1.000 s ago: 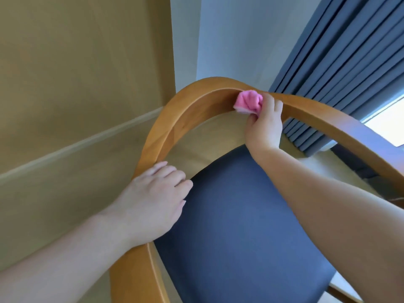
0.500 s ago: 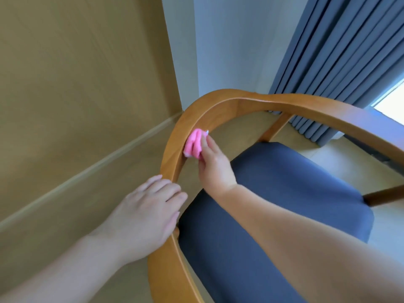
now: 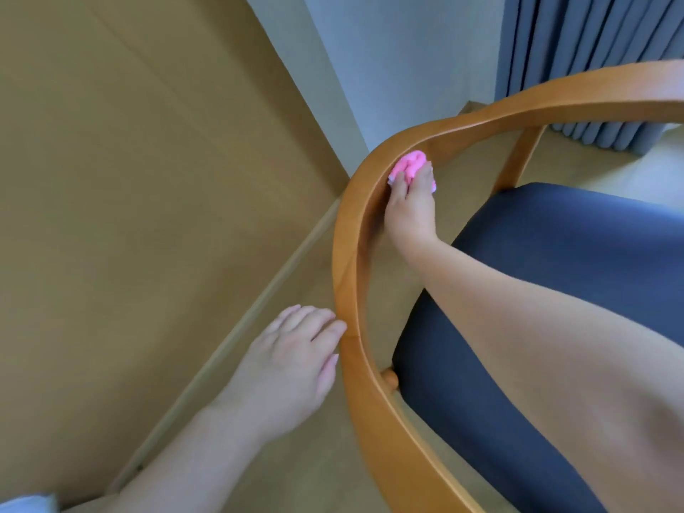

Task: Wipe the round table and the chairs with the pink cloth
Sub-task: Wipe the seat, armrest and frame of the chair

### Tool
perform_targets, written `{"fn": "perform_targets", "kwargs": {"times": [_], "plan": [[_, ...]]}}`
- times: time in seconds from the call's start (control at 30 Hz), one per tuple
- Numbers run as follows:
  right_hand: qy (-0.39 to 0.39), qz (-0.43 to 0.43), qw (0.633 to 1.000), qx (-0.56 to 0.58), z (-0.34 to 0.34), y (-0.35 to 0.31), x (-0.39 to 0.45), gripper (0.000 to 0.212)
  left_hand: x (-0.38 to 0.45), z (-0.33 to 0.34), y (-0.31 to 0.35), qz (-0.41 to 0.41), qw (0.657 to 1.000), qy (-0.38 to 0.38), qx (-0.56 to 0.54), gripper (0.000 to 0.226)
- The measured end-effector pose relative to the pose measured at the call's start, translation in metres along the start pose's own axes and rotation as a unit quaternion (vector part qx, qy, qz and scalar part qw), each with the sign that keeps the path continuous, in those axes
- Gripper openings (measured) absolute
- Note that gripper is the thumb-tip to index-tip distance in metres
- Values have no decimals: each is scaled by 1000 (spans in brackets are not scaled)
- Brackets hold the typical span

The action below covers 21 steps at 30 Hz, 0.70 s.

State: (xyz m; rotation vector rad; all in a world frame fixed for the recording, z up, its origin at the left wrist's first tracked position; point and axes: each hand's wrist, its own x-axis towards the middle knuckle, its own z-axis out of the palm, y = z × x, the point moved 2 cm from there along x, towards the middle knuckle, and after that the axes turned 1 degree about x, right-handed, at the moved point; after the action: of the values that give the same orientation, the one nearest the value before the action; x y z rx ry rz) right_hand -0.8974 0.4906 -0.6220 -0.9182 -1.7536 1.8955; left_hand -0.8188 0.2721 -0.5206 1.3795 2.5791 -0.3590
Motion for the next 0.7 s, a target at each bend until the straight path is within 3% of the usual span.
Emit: {"fn": "perform_targets", "kwargs": {"times": [0.03,0.13,0.27,0.4,0.5,0.6,0.7], "plan": [[22,22,999,22,-4,-3,14,28,4,-2,0,-1,1000,3,2,37],[55,87,994,35,-14,-5,36,53,14,-5,-2,-5,1000,7,5,36],[25,46,998,-18,-6,-4,10,56,22,-7,-6,-20,1000,8,1,38],[-93,-2,995,-47,8,8,-46,58,21,-10,-7,-40,999,14,-6,37],[-152,9,988,4,8,15,-84,45,12,-10,-6,-52,999,11,-12,36],[-211,-5,975,-68,2,20,-114,59,-1,-8,-2,-62,998,-3,-26,35],[-269,-1,954,-131,-10,23,-139,49,-15,-7,5,-68,997,-8,-40,36]]}}
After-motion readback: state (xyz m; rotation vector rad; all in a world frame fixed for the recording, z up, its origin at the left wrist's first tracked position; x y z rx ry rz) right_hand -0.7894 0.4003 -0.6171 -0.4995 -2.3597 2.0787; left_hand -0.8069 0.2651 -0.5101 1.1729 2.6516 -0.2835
